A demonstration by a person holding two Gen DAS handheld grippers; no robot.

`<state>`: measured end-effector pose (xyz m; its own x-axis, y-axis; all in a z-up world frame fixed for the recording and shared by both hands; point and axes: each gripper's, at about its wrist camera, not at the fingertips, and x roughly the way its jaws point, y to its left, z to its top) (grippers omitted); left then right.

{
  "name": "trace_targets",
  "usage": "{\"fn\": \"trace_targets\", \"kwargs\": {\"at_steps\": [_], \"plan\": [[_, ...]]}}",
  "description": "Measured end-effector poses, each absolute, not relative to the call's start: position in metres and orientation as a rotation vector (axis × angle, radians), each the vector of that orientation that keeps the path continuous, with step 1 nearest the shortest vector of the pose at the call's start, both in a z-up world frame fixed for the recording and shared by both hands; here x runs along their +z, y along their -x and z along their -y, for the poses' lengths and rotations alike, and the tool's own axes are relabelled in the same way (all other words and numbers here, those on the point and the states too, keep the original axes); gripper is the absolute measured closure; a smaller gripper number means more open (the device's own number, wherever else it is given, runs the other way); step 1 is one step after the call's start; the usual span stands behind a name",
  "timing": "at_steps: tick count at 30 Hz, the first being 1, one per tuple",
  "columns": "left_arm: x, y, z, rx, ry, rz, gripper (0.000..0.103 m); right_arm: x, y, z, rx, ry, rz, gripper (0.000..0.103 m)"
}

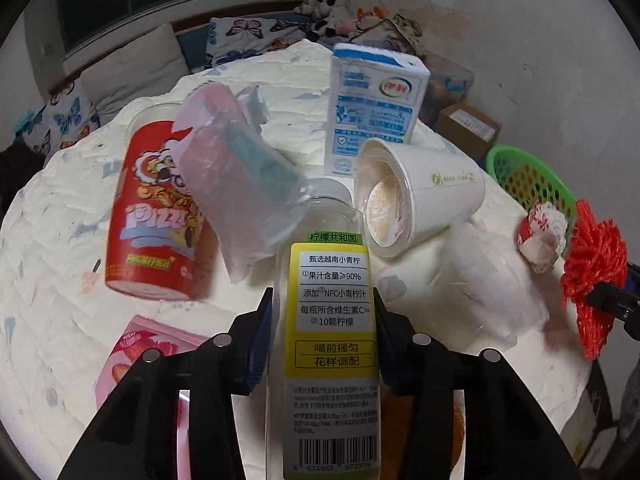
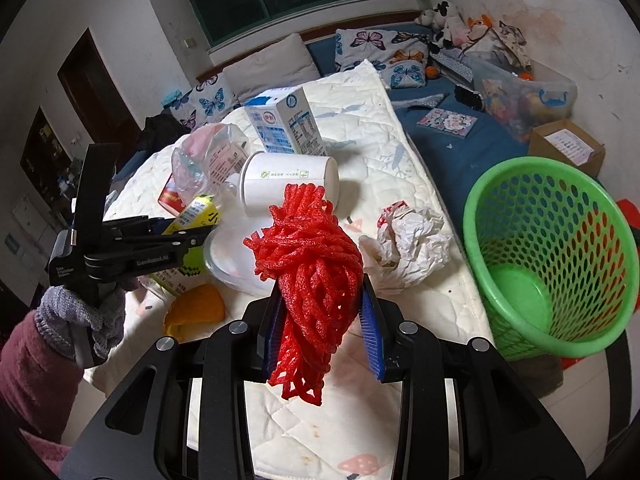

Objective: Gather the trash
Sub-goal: 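Lift the red net bag with the right tool while the left tool grasps the juice bottle, then drop the net bag into the green basket with the right tool while the left tool drops the bottle in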

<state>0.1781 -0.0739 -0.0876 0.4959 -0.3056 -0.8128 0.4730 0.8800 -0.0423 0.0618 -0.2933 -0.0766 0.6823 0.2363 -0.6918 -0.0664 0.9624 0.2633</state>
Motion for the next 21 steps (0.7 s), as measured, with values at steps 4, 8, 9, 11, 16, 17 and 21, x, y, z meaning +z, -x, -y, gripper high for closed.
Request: {"fn": "trace_targets", "kwargs": {"at_steps": [4,8,9,11,16,17,21], "plan": [[-0.080,-0.167,0.069,-0.466,-0.186,-0.920,0.060,-0.072,-0.059,0.296,0.166,-0.225,-0.792,0.068],[-0.060,-0.151,0.065,-0.476,-0.181,-0.873,0.060,-0.068,-0.057,0.301,0.154,-0.225,-0.778,0.068],[-0.052,-0.146,0.064,-0.481,-0.171,-0.858,0.060,-0.067,-0.057,0.304,0.148,-0.226,-0.774,0.068],[-0.042,-0.138,0.062,-0.493,-0.157,-0.843,0.060,-0.065,-0.057,0.312,0.129,-0.225,-0.765,0.068],[-0.009,-0.118,0.069,-0.536,-0.153,-0.788,0.060,-0.066,-0.062,0.345,0.041,-0.226,-0.757,0.068],[-0.005,-0.118,0.074,-0.546,-0.155,-0.780,0.060,-0.068,-0.063,0.357,0.010,-0.222,-0.759,0.068],[0.012,-0.116,0.100,-0.614,-0.154,-0.760,0.060,-0.076,-0.070,0.395,-0.072,-0.230,-0.774,0.068]]}}
